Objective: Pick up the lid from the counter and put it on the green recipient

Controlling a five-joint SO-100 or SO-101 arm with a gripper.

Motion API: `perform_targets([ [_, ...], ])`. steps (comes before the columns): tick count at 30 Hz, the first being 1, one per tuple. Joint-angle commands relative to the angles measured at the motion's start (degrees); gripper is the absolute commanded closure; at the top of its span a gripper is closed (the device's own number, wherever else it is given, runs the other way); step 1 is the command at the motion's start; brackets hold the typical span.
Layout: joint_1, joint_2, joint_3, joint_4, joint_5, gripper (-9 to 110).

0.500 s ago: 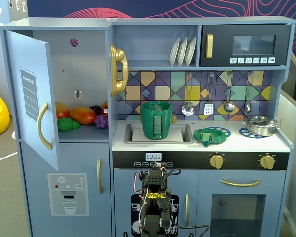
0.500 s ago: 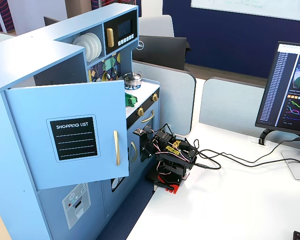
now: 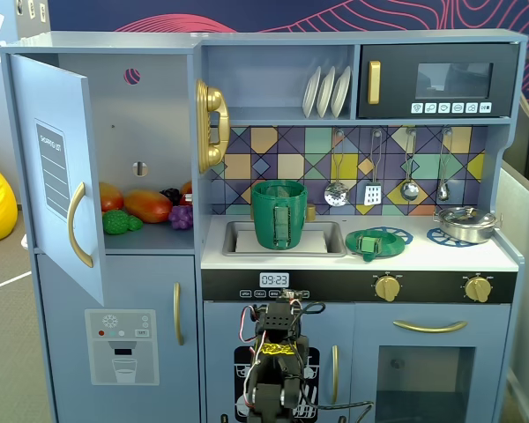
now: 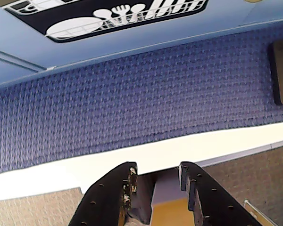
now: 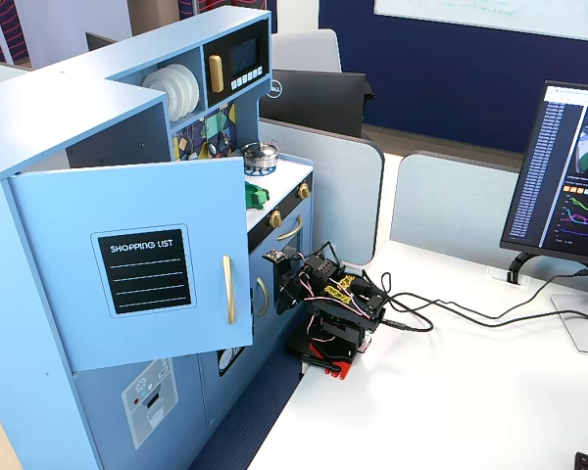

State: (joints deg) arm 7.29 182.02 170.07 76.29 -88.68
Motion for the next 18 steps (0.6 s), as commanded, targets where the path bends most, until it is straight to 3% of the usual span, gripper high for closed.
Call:
perform_targets([
  [1,8.0,-5.9,-9.8,-11.1,-8.4,101],
  [5,15.6,-16.6,-24.6,-27.2,-15.8,100],
  [10,26.1,-24.7,-40.5,-29.0,-12.0,82],
  [13,30.8,-25.4,-40.6,-36.5,-7.8,63],
  [18,32.3,-24.3,-36.8,-49.1,-5.2,53],
])
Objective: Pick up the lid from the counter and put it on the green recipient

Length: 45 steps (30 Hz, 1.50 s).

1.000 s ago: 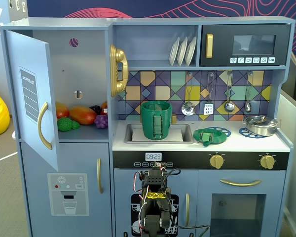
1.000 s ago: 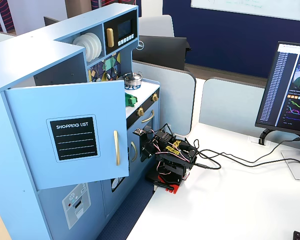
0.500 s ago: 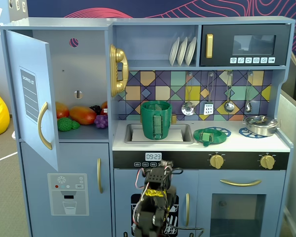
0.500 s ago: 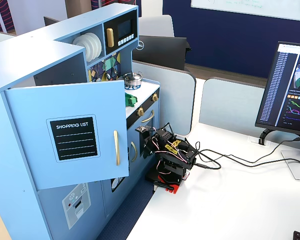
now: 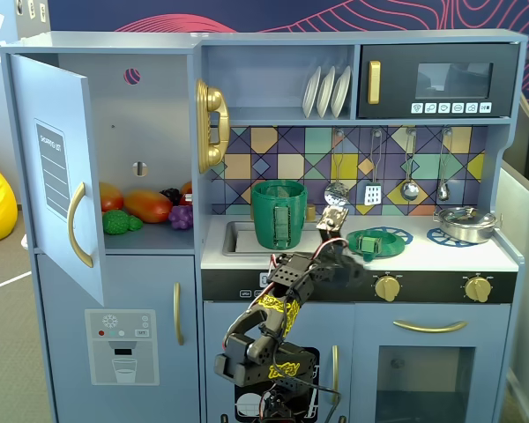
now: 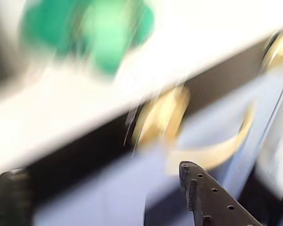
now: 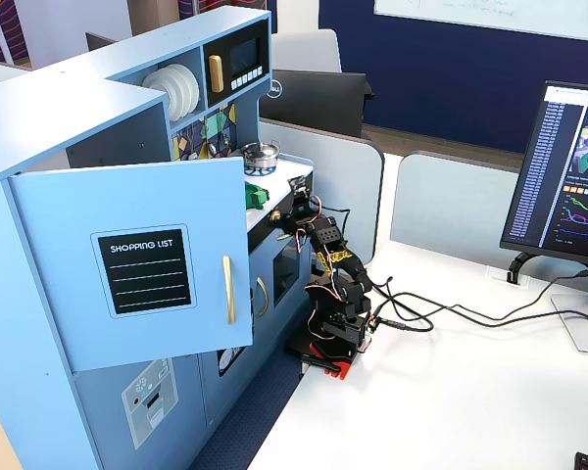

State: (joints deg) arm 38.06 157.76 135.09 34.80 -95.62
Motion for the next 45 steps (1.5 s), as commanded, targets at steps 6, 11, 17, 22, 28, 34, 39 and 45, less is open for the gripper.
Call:
perform_targets([
  [6,0.1,-5.0,-1.0,-16.7,1.8,49],
  [11,0.4,-12.8,-2.5,-22.5,0.8,50],
  [17,-0.2,-19.8,-5.1,-25.4,0.0,52],
  [22,-1.6,-26.2,-9.8,-27.5,-0.7,52],
  [28,-2.5,-33.0,-17.4,-27.5,-0.9,53],
  [34,-3.4,-37.7,-21.8,-27.2,-0.8,54],
  [39,-4.3,-41.8,-26.1,-25.7,-2.7,62],
  [45,-6.0,-45.3,-29.3,-25.0,-2.4,70],
])
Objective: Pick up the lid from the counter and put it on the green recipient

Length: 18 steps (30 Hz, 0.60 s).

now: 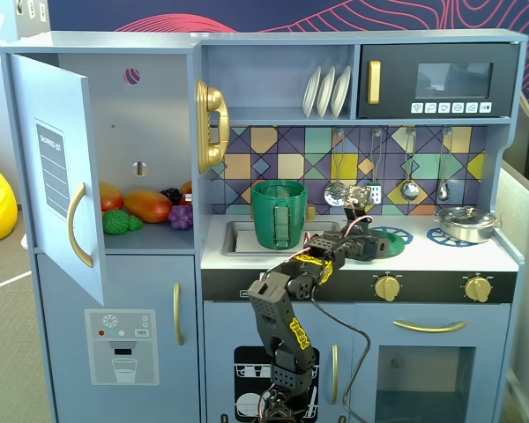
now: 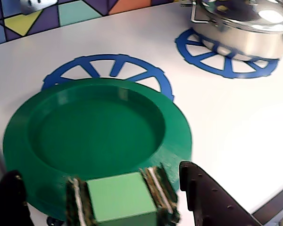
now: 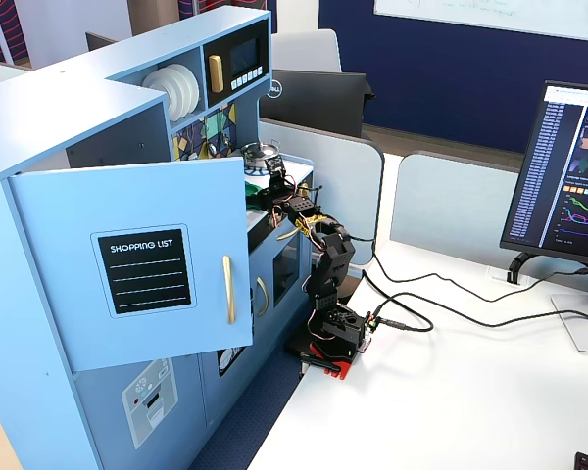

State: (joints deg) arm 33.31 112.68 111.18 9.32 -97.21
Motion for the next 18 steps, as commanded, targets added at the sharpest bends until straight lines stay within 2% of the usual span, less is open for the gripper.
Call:
perform_targets([
  [1,-1.5,-0.4,-5.4,0.6,-1.2,72],
  [3,-2.0,-0.8,-5.4,1.2,-2.4,79],
  [5,-2.5,-0.8,-4.8,1.3,-0.6,98],
  [6,-2.7,-0.7,-4.6,1.1,1.3,101],
  [18,-1.5,0.5,-8.0,1.5,2.5,101],
])
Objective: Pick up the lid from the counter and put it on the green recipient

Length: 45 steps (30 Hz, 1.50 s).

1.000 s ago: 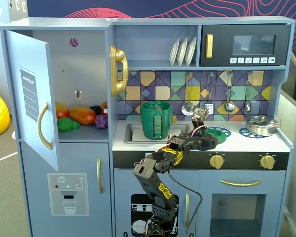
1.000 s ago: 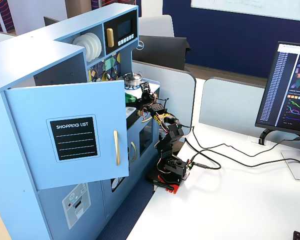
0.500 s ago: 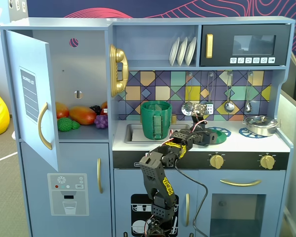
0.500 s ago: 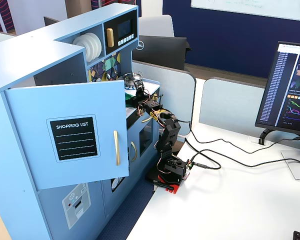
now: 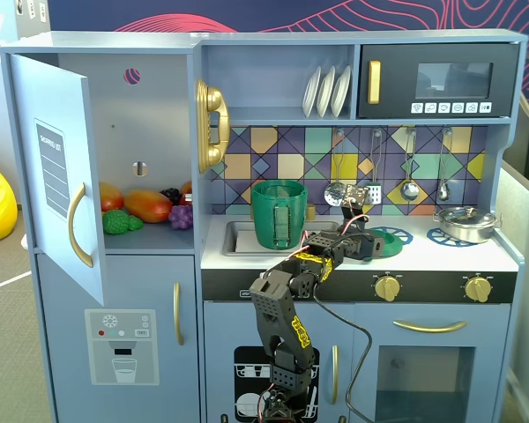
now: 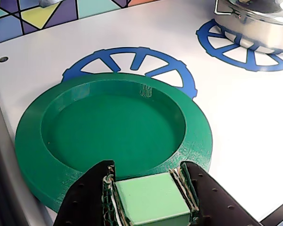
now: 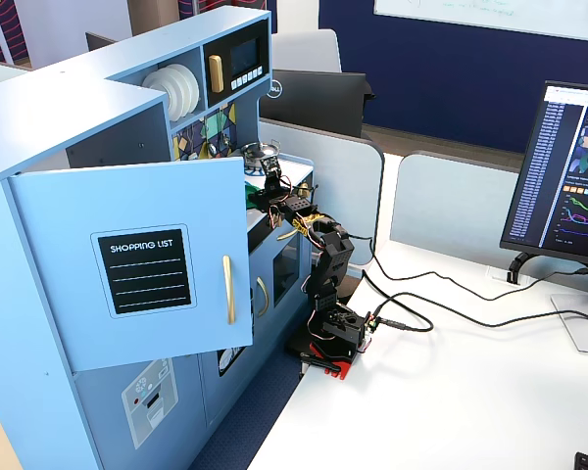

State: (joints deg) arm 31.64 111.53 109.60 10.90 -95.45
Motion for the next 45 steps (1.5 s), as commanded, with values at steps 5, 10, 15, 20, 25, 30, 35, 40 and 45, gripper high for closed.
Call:
perform_targets([
  [5,0.0,3.2,-12.9,1.8,1.5,101],
  [10,-1.4,6.7,-20.5,10.3,4.0,101],
  [15,-4.8,9.3,-25.5,15.6,3.7,101],
  [20,-9.1,10.0,-29.9,17.8,3.9,101],
  [25,-14.3,9.2,-34.0,19.3,4.2,101],
  [30,-20.1,9.4,-35.3,20.0,4.4,102],
  [35,-23.8,9.4,-35.3,21.4,3.8,102],
  [40,-26.0,8.3,-35.2,21.9,2.8,102],
  [45,-28.2,7.0,-35.3,22.1,1.6,102],
])
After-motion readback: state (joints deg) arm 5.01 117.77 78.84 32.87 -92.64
